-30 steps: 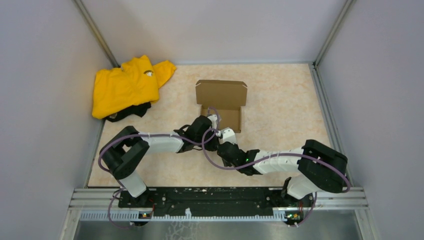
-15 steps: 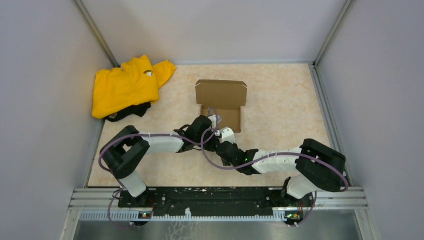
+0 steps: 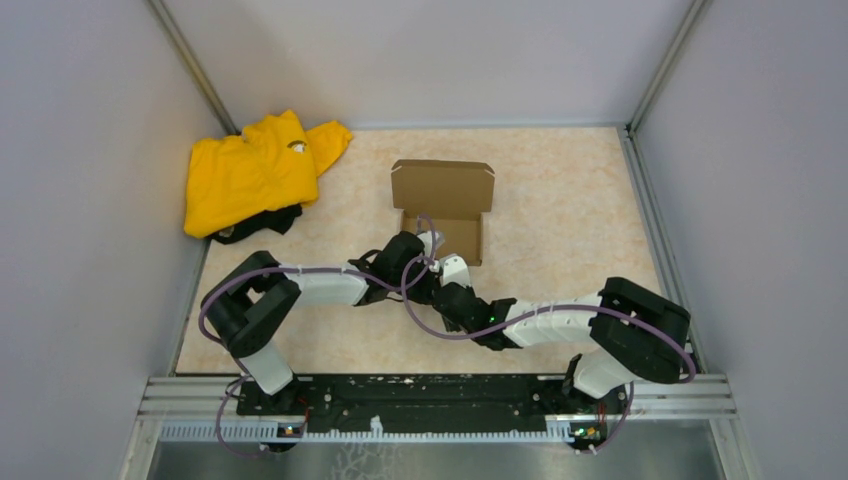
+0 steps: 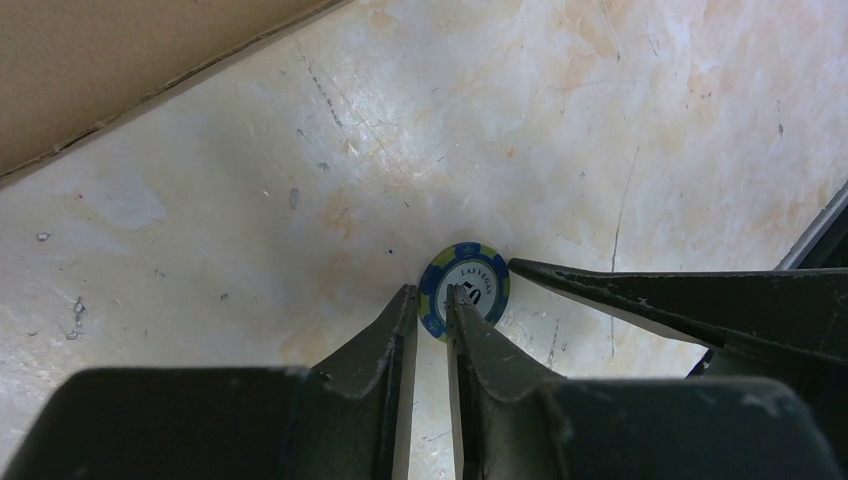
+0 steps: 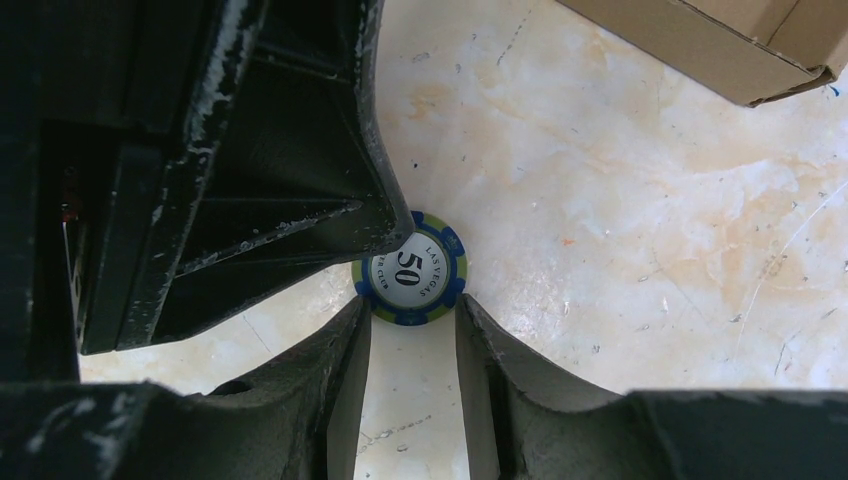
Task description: Fold the paper box
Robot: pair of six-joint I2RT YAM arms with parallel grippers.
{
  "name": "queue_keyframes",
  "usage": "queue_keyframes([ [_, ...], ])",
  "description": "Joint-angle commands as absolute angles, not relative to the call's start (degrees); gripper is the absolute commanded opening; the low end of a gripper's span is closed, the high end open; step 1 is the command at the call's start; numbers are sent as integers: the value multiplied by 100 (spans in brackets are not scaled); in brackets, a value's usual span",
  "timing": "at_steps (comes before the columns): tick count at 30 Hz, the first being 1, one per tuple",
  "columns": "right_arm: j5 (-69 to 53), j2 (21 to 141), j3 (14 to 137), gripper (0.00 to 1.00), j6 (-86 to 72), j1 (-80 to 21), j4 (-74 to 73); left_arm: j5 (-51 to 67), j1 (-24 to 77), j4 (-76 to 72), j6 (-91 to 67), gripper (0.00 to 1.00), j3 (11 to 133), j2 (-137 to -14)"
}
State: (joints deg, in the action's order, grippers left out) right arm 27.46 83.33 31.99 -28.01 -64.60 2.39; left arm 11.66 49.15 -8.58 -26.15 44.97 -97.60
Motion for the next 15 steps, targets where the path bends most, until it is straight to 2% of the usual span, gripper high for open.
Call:
queue_keyframes([
  [1, 2540, 8572, 3338, 37, -2343, -6488, -44, 1221, 5054, -371, -2478, 24, 4365, -10008],
  [15, 2531, 8622, 3423, 36, -2303, -6478, 124, 1135, 5045, -335, -2453, 24, 4360, -9920],
])
